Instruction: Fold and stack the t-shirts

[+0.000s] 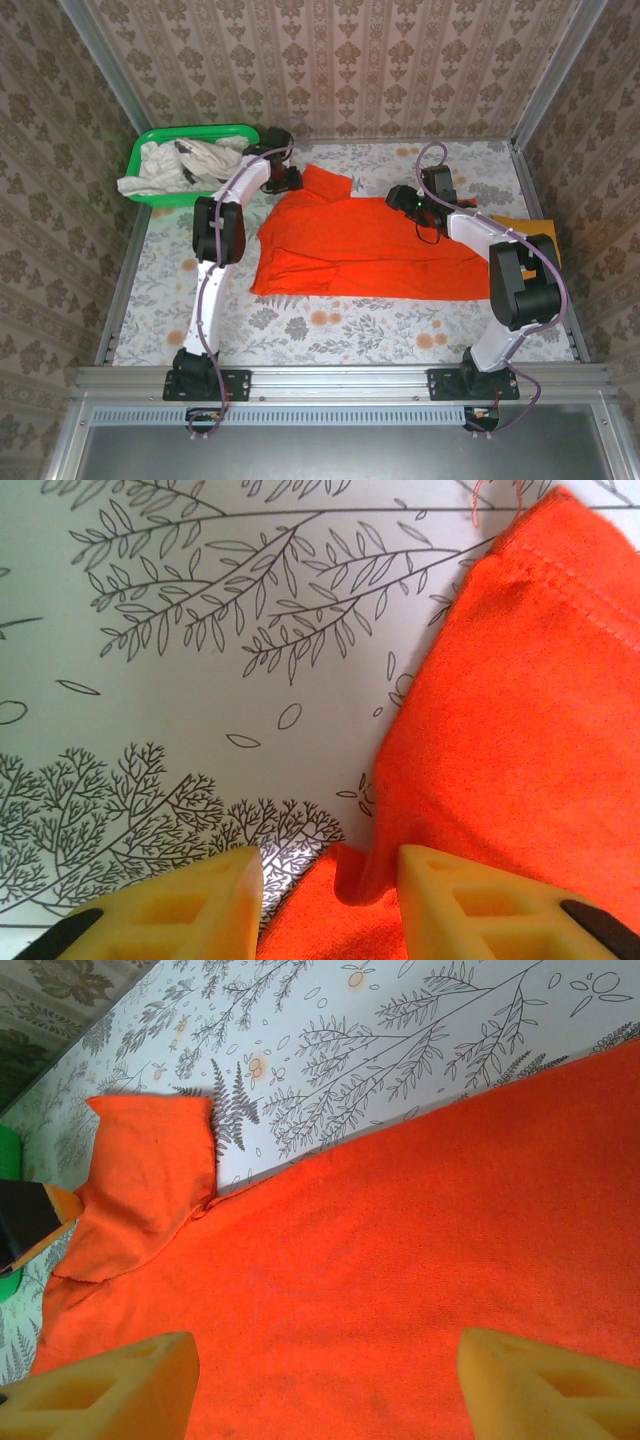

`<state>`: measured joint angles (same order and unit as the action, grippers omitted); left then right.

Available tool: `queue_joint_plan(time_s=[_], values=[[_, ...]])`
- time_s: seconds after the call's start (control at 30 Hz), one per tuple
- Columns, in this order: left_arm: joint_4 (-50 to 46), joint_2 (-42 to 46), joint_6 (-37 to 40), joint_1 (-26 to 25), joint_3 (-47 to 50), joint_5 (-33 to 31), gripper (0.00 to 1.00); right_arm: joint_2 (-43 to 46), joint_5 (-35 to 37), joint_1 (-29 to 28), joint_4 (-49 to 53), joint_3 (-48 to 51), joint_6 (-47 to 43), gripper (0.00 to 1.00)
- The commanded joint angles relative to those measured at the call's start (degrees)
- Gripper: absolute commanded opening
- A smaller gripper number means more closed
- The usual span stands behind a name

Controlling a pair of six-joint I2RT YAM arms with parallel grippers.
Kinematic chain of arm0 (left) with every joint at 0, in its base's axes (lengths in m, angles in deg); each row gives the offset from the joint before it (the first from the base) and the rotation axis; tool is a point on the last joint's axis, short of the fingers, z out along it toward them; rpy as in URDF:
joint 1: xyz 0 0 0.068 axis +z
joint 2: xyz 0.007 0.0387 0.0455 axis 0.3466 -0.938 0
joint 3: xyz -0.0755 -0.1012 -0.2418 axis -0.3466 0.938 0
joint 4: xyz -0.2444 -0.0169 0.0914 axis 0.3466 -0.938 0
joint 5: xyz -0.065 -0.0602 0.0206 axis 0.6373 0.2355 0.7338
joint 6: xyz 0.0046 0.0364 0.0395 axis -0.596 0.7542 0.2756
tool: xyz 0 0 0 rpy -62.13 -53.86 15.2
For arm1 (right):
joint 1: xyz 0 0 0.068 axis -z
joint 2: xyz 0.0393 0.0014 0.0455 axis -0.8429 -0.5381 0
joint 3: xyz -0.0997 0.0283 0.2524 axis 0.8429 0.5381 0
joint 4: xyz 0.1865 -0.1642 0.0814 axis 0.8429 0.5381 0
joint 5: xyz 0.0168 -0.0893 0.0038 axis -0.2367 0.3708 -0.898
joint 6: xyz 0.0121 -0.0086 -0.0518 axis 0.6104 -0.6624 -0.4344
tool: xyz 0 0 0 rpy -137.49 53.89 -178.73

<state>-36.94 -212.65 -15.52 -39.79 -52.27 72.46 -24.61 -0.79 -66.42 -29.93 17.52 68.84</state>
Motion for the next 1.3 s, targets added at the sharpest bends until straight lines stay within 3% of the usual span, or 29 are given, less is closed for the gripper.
queue_joint_plan(time_s=[0.0,0.13,0.27,0.33,0.63,0.87,1.1,1.23,1.27], values=[[-2.7,1.2,1.8,-0.2,1.7,1.2,0.39,0.2,-0.9,0.4,-0.9,0.1,0.8,0.70],[-4.0,1.1,2.1,-0.4,1.8,2.0,0.38,0.2,-1.2,0.4,-0.8,0.0,0.9,0.70],[-2.9,2.4,2.9,-1.1,3.0,3.3,0.54,0.1,-1.2,0.4,-0.7,0.0,0.9,0.70],[-1.3,3.3,2.7,-1.3,4.0,4.4,0.55,-0.2,-1.3,0.5,-0.8,0.0,1.0,0.70],[-1.8,0.9,1.9,-0.8,3.0,4.6,0.35,-0.5,-1.5,0.5,-1.1,0.3,1.4,0.70],[-0.8,0.9,1.7,-0.6,2.2,4.8,0.00,0.7,-1.4,0.7,-0.2,0.7,0.9,0.71],[4.4,5.9,2.5,-0.9,5.2,5.4,0.01,2.9,4.7,6.2,5.3,-0.6,-3.8,0.71],[6.2,7.4,2.5,-0.7,6.1,5.4,0.35,2.3,6.4,11.2,7.9,-2.0,-6.3,0.70],[6.2,7.2,2.4,-0.6,5.8,5.4,0.37,2.3,6.1,12.1,8.0,-2.0,-6.3,0.70]])
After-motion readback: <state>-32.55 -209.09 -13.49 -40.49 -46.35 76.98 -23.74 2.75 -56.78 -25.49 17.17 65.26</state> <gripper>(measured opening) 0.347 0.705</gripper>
